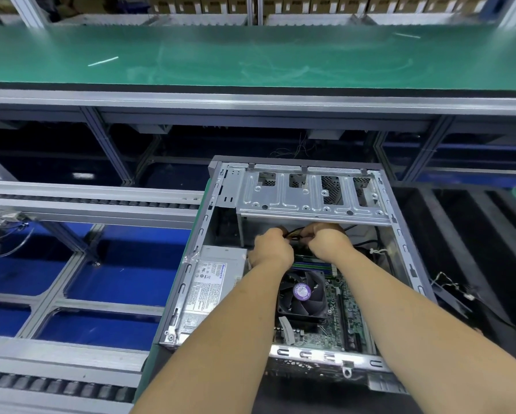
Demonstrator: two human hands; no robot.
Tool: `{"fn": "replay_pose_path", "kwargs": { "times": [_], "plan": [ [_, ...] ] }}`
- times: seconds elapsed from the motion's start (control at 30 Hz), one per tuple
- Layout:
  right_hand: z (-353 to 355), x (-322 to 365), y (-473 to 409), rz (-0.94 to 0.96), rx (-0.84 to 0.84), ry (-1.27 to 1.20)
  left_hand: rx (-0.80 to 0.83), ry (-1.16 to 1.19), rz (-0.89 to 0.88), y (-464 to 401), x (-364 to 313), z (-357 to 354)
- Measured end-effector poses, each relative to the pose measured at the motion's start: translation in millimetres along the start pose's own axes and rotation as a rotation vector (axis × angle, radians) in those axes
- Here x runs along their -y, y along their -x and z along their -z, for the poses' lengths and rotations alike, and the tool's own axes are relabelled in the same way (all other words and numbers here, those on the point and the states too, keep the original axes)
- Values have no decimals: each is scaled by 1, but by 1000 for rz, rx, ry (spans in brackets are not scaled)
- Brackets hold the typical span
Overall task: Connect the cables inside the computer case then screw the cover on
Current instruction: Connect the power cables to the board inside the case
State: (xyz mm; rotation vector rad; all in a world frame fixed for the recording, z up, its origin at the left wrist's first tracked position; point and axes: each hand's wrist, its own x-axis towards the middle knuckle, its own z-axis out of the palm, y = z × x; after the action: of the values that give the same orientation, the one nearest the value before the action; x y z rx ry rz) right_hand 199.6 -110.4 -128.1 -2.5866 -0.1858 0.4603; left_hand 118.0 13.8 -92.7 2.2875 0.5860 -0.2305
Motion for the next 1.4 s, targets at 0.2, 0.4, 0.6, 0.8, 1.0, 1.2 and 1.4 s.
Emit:
{"fn": "replay_pose_path", "kwargs": {
  "times": [0.2, 0.4, 0.6, 0.8, 1.0, 1.2, 1.4],
  "plan": [
    [1, 4, 9, 27, -21, 61, 2, -5, -10, 1, -1, 0],
    [6, 18, 14, 10, 54, 252, -6, -7, -16, 0, 0, -1],
    [5, 22, 21, 7, -17, 325, -8, -7, -29, -2, 1, -1],
    [3, 26, 15, -9, 37, 389, -34, -47, -24, -5, 4, -5],
    [1, 22, 24, 1, -25, 284, -47, -85, -37, -2, 4, -5],
    [9, 17, 43, 112, 83, 240, -35, -216, -153, 8, 2, -1],
    [29, 27, 71, 179, -83, 163, 25, -349, -281, 25, 3, 11]
  ]
}}
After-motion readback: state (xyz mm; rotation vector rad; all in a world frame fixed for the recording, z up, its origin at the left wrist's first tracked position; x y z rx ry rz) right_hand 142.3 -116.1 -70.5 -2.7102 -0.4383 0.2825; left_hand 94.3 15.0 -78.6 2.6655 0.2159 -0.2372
